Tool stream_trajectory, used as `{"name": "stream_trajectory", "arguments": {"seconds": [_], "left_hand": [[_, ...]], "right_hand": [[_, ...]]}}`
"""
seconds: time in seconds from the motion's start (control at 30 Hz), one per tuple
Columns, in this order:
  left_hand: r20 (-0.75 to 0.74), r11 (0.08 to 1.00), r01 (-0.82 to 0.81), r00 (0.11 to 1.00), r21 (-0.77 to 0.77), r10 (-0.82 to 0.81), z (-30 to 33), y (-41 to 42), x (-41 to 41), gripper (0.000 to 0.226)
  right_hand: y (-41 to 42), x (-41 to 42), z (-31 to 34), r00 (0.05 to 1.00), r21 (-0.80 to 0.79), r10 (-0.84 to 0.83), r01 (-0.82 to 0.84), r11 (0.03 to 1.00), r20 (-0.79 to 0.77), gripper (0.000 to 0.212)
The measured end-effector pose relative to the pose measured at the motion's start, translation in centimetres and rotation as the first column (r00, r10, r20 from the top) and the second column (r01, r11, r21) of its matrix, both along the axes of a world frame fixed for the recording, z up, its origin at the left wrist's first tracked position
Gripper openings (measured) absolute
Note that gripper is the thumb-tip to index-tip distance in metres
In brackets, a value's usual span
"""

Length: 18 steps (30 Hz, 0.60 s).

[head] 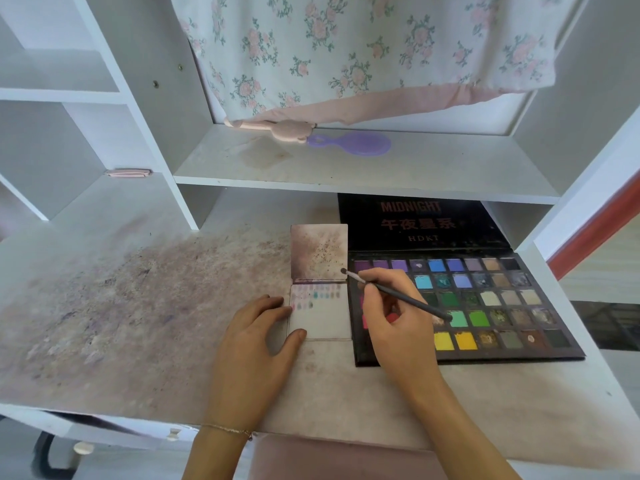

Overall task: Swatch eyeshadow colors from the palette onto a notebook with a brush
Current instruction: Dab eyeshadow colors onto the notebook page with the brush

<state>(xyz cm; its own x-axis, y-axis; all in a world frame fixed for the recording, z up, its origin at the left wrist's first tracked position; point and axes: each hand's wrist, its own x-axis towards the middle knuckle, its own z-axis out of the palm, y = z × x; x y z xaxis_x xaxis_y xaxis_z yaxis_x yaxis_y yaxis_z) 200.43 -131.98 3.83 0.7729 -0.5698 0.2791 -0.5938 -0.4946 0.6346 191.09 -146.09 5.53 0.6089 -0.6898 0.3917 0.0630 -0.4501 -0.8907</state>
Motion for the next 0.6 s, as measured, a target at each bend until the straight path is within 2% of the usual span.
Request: {"name": "stream_trajectory", "arguments": {"seconds": [0.1, 0.2, 0.33, 0.6], "left_hand": [[0.001, 1.0, 0.002, 1.0, 0.007, -0.002, 0.0, 0.0, 0.0, 0.033], [0.009, 1.0, 0.008, 1.0, 0.02, -0.008, 0.0, 0.0, 0.1, 0.034], [0.017, 0.999, 0.008, 1.0, 0.032, -0.008, -0.1, -0.1, 0.1, 0.033], [0.029, 0.999, 0.017, 0.999, 0.051, -0.018, -0.3, -0.1, 0.1, 0.034]], "right_hand": [[-1.0, -1.5, -0.1, 1.0, 0.028, -0.024, 0.024, 0.999, -0.01, 0.023], [-2.4, -3.3, 0.0, 0.993, -0.021, -0.111, 0.11, 0.994, -0.044, 0.018], [-5.0, -5.6, 0.0, 0.972, -0.071, -0.213, 0.206, 0.976, -0.098, 0.03], [-6.7, -7.4, -0.5, 0.952, 0.018, -0.268, 0.273, 0.962, -0.145, 0.029]]}}
